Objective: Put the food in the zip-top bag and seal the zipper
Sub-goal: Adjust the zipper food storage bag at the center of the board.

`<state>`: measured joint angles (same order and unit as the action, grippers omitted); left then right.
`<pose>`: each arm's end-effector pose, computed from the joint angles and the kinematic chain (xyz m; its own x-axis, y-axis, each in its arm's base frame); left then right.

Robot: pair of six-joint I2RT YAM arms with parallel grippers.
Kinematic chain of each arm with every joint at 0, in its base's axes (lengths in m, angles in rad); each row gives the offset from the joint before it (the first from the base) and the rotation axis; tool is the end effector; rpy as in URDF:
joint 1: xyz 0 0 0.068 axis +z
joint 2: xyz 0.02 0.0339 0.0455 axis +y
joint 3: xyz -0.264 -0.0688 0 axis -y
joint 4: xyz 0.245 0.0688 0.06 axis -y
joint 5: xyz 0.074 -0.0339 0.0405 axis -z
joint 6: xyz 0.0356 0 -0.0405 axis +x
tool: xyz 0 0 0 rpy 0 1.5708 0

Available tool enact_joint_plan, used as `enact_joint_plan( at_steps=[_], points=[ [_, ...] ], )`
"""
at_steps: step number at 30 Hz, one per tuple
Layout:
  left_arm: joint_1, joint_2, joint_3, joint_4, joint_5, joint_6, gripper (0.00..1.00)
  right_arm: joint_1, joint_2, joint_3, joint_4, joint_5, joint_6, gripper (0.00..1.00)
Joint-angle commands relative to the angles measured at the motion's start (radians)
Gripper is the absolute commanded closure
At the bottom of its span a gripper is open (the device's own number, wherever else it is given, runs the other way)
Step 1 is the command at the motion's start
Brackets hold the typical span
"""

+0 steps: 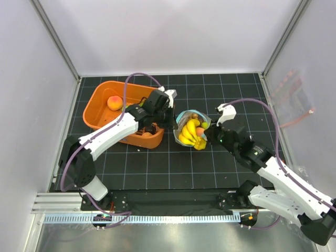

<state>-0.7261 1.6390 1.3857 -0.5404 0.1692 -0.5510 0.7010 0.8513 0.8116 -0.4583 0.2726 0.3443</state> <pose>0.2702 -0.2480 0.2958 -0.8431 0.0585 -0.5346 0.3537 0.8090 -0.4694 0.1501 0.1142 0.3106 -0.4923 0.0099 -0.8704 -0.2913 0.9404 0.1755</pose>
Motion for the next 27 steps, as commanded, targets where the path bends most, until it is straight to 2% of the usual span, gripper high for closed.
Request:
enact_joint_plan(
  at_steps=[1,6,11,13,14,16,21,27],
  points=[
    [0.004,-0.114,-0.046,0.071,0.087,-0.044,1.0,0.003,-0.064,0.003,-0.039,0.057,0.031,0.99],
    [0.004,-0.241,-0.108,0.092,0.052,-0.058,1.0,0.003,-0.049,0.023,-0.12,0.232,0.123,0.99],
    [0.014,-0.408,-0.226,0.137,-0.199,-0.09,0.99,0.003,-0.008,0.032,-0.151,0.319,0.153,0.99],
    [0.02,-0.476,-0.253,0.155,-0.249,-0.099,0.97,0.003,0.005,0.035,-0.157,0.324,0.153,0.99],
    [0.024,-0.494,-0.275,0.163,-0.295,-0.099,0.96,0.003,0.011,0.038,-0.154,0.314,0.153,0.99],
    [0.022,-0.525,-0.293,0.187,-0.301,-0.095,0.92,0.005,0.026,0.041,-0.143,0.289,0.147,0.99],
    [0.022,-0.495,-0.284,0.186,-0.252,-0.09,0.89,0.003,0.025,0.047,-0.125,0.172,0.133,0.99],
    [0.022,-0.421,-0.252,0.175,-0.183,-0.095,0.89,0.003,-0.037,0.092,-0.178,0.042,0.12,0.99]
  ],
)
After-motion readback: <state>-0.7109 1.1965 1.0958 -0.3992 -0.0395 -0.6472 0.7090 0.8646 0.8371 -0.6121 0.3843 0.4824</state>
